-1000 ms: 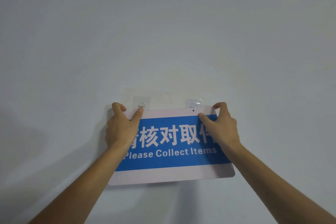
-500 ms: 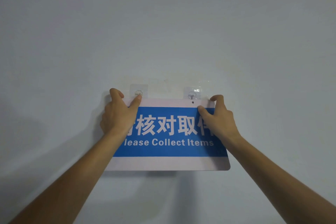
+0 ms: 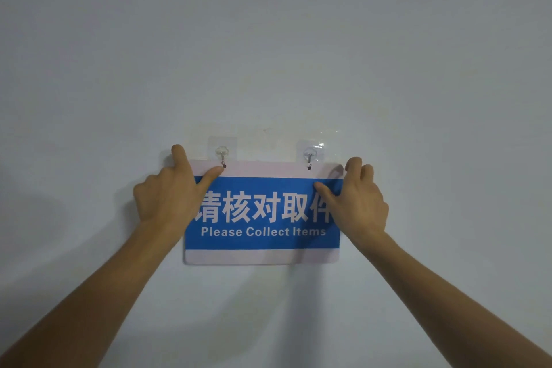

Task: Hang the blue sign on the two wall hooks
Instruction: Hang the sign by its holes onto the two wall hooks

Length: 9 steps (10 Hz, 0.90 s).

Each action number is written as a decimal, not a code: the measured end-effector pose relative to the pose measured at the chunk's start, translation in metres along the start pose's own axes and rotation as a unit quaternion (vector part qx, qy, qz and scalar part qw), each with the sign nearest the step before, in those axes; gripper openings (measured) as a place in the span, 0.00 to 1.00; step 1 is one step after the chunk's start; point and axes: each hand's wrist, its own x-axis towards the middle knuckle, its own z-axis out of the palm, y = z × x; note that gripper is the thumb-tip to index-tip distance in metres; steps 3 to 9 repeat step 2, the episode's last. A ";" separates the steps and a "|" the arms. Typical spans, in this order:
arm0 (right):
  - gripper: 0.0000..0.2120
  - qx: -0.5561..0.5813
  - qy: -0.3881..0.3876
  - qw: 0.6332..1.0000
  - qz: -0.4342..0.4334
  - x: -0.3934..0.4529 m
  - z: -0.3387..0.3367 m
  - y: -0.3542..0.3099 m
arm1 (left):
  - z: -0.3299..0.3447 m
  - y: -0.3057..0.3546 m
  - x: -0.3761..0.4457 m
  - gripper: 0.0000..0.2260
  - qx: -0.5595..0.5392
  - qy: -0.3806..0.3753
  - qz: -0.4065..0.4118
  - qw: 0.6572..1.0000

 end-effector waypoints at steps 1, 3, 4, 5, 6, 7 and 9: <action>0.19 0.066 -0.027 0.997 0.006 -0.004 -0.008 0.001 | 0.000 -0.011 -0.004 0.33 -0.006 -0.030 0.005 1.000; 0.06 0.234 0.006 0.971 -0.056 -0.015 -0.049 -0.013 | 0.006 -0.016 -0.013 0.29 -0.079 -0.049 -0.005 0.996; 0.06 0.234 0.006 0.971 -0.056 -0.015 -0.049 -0.013 | 0.006 -0.016 -0.013 0.29 -0.079 -0.049 -0.005 0.996; 0.06 0.234 0.006 0.971 -0.056 -0.015 -0.049 -0.013 | 0.006 -0.016 -0.013 0.29 -0.079 -0.049 -0.005 0.996; 0.06 0.234 0.006 0.971 -0.056 -0.015 -0.049 -0.013 | 0.006 -0.016 -0.013 0.29 -0.079 -0.049 -0.005 0.996; 0.06 0.234 0.006 0.971 -0.056 -0.015 -0.049 -0.013 | 0.006 -0.016 -0.013 0.29 -0.079 -0.049 -0.005 0.996; 0.06 0.234 0.006 0.971 -0.056 -0.015 -0.049 -0.013 | 0.006 -0.016 -0.013 0.29 -0.079 -0.049 -0.005 0.996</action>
